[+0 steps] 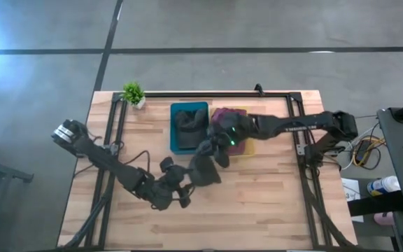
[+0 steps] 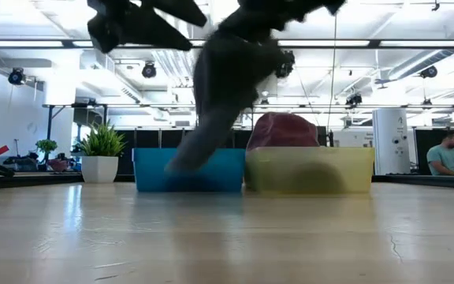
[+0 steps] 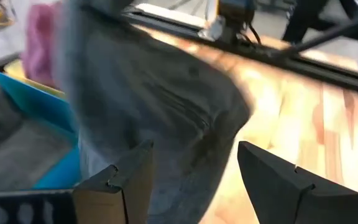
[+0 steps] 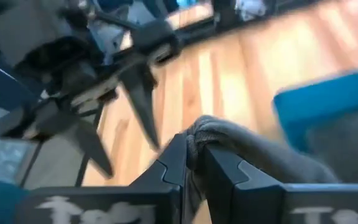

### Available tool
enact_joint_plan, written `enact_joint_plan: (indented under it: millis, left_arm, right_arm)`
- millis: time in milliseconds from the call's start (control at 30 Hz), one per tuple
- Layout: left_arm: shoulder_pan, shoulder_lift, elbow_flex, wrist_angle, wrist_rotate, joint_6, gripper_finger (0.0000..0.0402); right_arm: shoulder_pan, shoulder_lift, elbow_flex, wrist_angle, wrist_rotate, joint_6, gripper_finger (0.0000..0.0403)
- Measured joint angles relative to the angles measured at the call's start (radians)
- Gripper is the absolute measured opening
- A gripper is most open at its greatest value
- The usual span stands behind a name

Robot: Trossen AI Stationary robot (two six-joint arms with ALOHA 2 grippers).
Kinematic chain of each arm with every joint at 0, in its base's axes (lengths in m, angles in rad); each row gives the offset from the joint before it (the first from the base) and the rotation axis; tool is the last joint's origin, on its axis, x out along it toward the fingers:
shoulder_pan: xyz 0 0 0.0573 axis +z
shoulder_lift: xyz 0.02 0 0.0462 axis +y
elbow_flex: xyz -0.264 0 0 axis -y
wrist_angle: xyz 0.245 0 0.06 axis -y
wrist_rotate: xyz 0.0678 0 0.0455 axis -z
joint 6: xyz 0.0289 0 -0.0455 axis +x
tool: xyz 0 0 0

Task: Pick & Place hat
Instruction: Put the gray cap into the blue bin

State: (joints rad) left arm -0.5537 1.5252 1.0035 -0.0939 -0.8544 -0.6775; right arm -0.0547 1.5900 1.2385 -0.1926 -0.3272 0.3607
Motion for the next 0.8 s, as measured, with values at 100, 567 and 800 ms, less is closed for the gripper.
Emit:
enact_joint_plan:
  millis: [100, 567, 800]
  left_arm:
    - [0.000, -0.024, 0.000, -0.004, -0.050, 0.010, 0.0223]
    - [-0.042, -0.192, -0.002, -0.110, -0.309, 0.062, 0.0223]
    - [-0.052, -0.323, -0.002, -0.239, -0.440, 0.112, 0.0223]
  right_arm:
    - [-0.052, 0.038, 0.100, -0.093, -0.072, -0.078, 0.0030]
    - [-0.157, 0.328, 0.630, -0.634, -0.200, -0.538, 0.0029]
    - [-0.181, 0.450, 0.925, -0.859, -0.205, -0.682, 0.0029]
